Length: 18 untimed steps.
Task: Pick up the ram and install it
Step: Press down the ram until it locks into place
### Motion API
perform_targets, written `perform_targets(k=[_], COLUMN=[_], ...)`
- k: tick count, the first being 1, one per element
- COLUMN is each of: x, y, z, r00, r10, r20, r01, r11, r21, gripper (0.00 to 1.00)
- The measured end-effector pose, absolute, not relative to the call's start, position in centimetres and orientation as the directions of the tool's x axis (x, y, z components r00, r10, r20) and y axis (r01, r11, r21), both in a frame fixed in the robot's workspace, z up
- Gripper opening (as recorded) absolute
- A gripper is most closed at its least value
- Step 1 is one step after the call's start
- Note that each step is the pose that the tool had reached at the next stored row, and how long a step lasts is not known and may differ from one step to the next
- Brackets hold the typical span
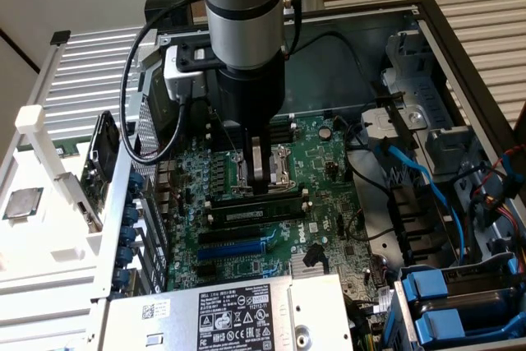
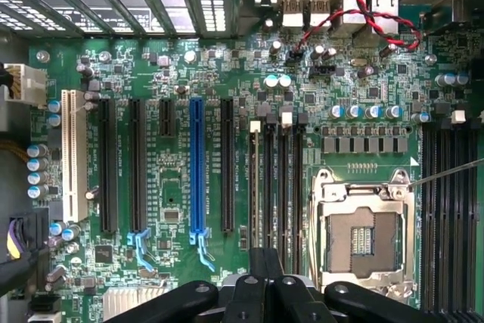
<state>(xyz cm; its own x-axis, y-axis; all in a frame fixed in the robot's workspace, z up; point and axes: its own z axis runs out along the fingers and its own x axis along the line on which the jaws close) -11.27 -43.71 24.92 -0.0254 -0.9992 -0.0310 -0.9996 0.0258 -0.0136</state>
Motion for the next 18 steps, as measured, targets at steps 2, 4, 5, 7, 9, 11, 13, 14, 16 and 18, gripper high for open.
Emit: perform_targets(k=[2, 4, 5, 7, 9, 11, 13, 14, 16, 18], x=[-11.27, -11.27, -11.27, -11.27, -11.27, -11.27, -11.27, -11.27, -11.27, -11.27], y=[-43.71, -43.71, -43.71, -43.71, -43.71, -43.71, -43.71, -43.71, -43.71, -43.71], z=[24.92, 24.92, 24.93, 24.93, 24.93, 24.93, 24.93, 24.92, 24.91, 24.90], r00=[-0.025, -0.025, -0.025, -0.026, -0.047, -0.073, -0.101, -0.114, -0.139, -0.166], r10=[-0.999, -0.999, -0.999, -0.999, -0.998, -0.997, -0.994, -0.993, -0.990, -0.986], r20=[-0.031, -0.031, -0.031, -0.031, -0.031, -0.031, -0.031, -0.031, -0.031, -0.031], r01=[-1.000, -1.000, -1.000, -1.000, -0.999, -0.997, -0.995, -0.993, -0.990, -0.986], r11=[0.026, 0.026, 0.026, 0.027, 0.048, 0.074, 0.102, 0.114, 0.140, 0.167], r21=[-0.014, -0.014, -0.014, -0.014, -0.014, -0.014, -0.013, -0.014, -0.014, -0.014], gripper=[0.11, 0.11, 0.11, 0.11, 0.11, 0.11, 0.11, 0.11, 0.11, 0.11])
